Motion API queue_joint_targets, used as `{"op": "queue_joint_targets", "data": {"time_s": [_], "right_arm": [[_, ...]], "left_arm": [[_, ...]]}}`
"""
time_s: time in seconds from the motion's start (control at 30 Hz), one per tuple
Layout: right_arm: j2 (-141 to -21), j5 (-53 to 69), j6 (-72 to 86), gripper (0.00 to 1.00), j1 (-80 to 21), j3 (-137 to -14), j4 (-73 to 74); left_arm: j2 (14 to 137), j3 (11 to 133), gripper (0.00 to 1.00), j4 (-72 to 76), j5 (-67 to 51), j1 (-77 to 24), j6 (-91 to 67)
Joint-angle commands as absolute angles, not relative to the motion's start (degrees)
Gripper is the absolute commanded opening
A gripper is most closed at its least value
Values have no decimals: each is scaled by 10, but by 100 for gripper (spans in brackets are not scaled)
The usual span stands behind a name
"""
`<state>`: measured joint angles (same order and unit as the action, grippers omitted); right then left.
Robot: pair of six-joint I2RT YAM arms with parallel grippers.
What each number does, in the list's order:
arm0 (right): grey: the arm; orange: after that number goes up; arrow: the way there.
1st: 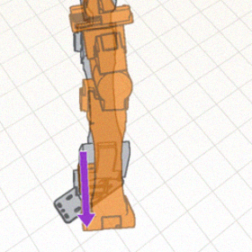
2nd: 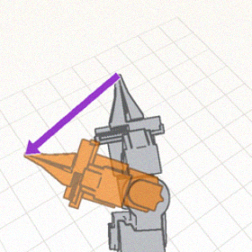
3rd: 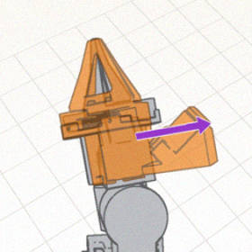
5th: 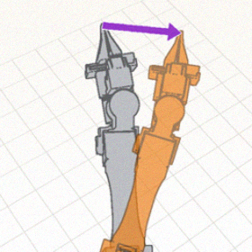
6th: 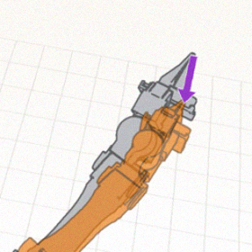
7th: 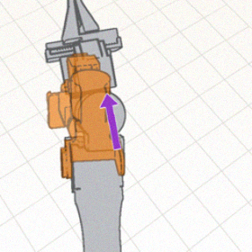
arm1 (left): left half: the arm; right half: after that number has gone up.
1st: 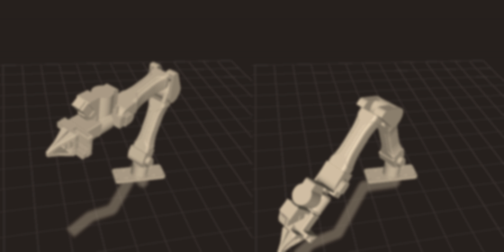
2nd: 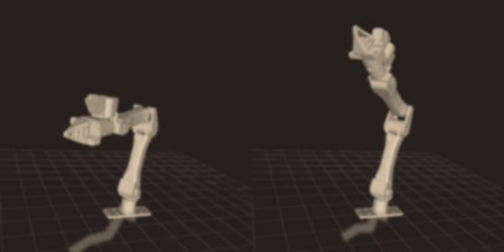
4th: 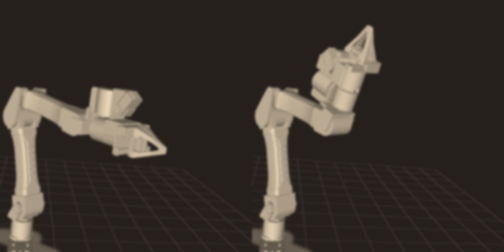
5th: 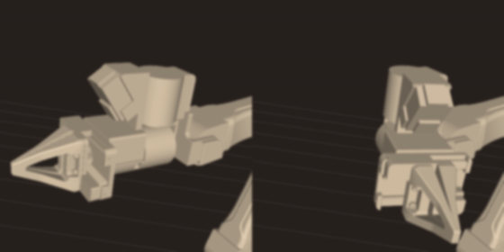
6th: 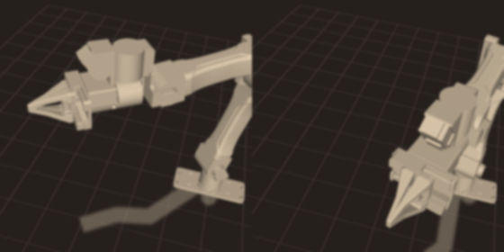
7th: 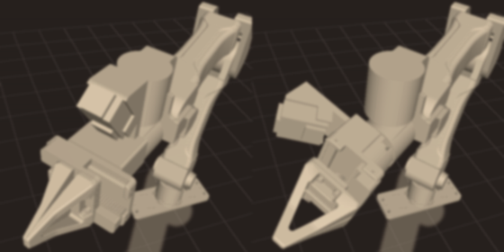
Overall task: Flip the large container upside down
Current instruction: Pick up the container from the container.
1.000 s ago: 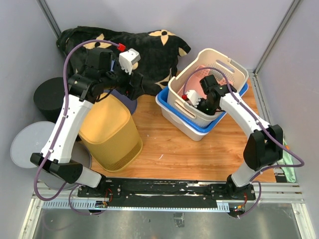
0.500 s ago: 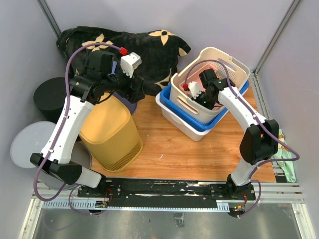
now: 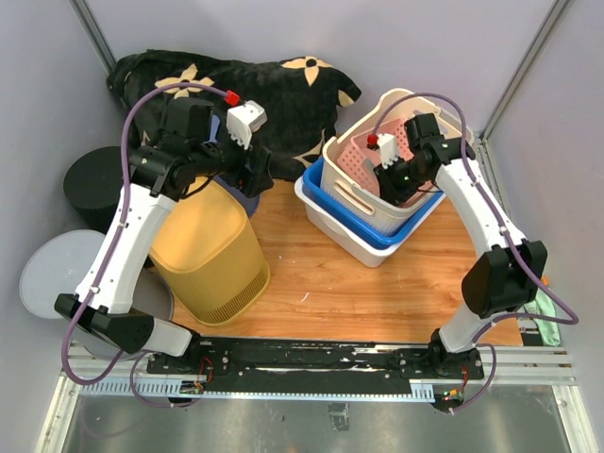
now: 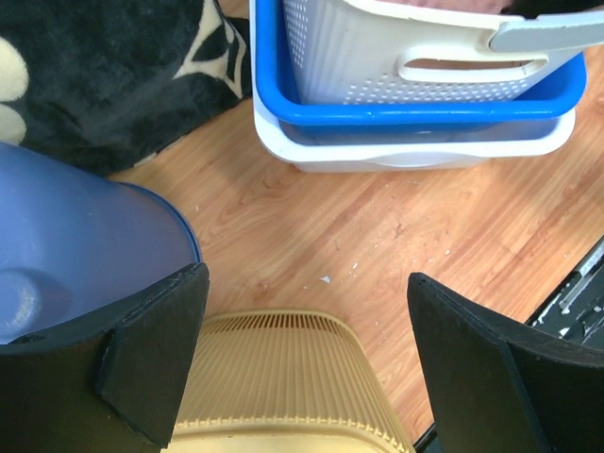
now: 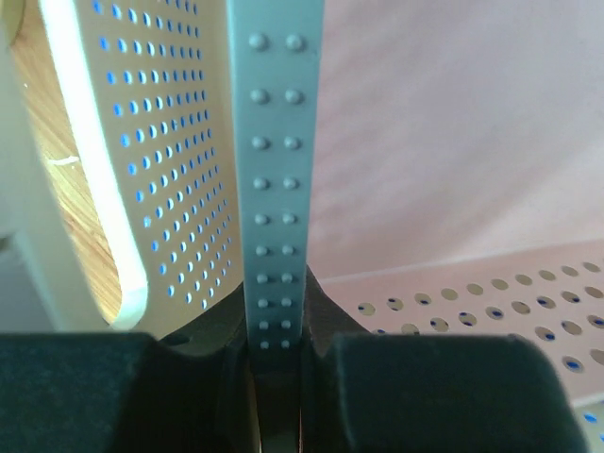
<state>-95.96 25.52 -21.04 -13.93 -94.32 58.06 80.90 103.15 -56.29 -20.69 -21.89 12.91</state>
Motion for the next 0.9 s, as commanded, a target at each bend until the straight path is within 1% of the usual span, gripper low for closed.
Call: {"op": "queue_joint_targets", "data": {"time_s": [0.0, 0.13, 0.33, 0.47, 0.57, 0.63, 0.67, 0.7, 0.73, 0.77, 0.83, 0.87], "right_arm": [[-895, 260, -227, 1, -124, -985, 546], [-858, 250, -262, 0, -124, -1038, 553], [-788, 318, -290, 0, -124, -1074, 561], [-756, 404, -277, 0, -124, -1076, 559], [-720, 514, -251, 0, -123, -1064, 548], [-704, 619, -202, 0, -113, -1054, 534], [-698, 678, -167, 0, -99, -1045, 516], [-692, 738, -94, 0, -78, -1030, 482], [-682, 792, -22, 0, -63, -1009, 431], [-669, 830, 65, 1, -55, -978, 315], [-649, 861, 213, 1, -54, -926, 169], [-644, 868, 249, 1, -56, -913, 139]], "left_arm": [[789, 1011, 90, -560, -201, -220, 142], [768, 993, 90, -561, -165, -220, 151], [720, 938, 91, -563, -83, -220, 190], [677, 871, 90, -550, 9, -214, 213], [643, 829, 90, -492, 100, -155, 199], [634, 830, 90, -454, 138, -96, 173], [632, 838, 90, -452, 125, -74, 166], [626, 845, 90, -450, 105, -59, 164], [622, 851, 90, -451, 90, -55, 161], [620, 859, 90, -452, 81, -55, 158], [625, 868, 90, -453, 67, -49, 147], [628, 870, 90, -454, 60, -44, 142]]}}
